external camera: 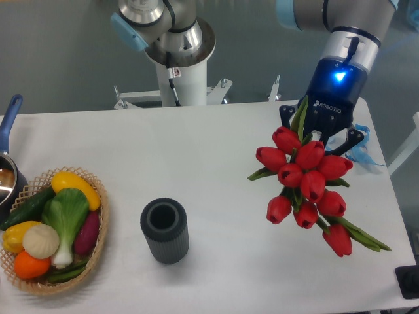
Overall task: Insert the flowers into the vase
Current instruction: 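Hold the red tulip bunch in the gripper above the table, then carry the tulips toward the dark grey vase and lower stems in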
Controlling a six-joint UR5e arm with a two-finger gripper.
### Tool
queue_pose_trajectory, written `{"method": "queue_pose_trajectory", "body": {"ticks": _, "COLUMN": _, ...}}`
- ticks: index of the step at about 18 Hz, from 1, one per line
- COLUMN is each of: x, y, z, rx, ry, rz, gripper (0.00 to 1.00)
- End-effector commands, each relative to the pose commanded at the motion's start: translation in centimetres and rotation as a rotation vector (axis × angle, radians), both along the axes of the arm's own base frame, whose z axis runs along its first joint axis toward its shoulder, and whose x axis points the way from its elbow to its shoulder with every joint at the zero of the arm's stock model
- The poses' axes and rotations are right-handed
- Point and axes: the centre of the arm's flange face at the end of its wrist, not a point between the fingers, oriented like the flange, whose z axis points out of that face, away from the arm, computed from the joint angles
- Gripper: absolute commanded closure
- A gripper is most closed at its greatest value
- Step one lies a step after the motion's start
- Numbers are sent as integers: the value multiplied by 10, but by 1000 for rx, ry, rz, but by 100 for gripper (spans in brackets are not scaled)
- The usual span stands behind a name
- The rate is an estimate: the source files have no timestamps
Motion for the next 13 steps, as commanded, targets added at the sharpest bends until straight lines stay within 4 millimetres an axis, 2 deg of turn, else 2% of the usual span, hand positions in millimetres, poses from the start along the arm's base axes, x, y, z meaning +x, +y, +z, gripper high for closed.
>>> {"method": "queue_pose_trajectory", "body": {"ticks": 6, "x": 3, "y": 4, "z": -10, "rx": 5, "ry": 11, "rz": -8, "gripper": 82}}
{"method": "queue_pose_trajectory", "body": {"ticks": 11, "x": 5, "y": 8, "z": -11, "rx": 12, "ry": 12, "rz": -20, "gripper": 82}}
{"method": "queue_pose_trajectory", "body": {"ticks": 13, "x": 18, "y": 25, "z": -12, "rx": 18, "ry": 20, "rz": -55, "gripper": 82}}
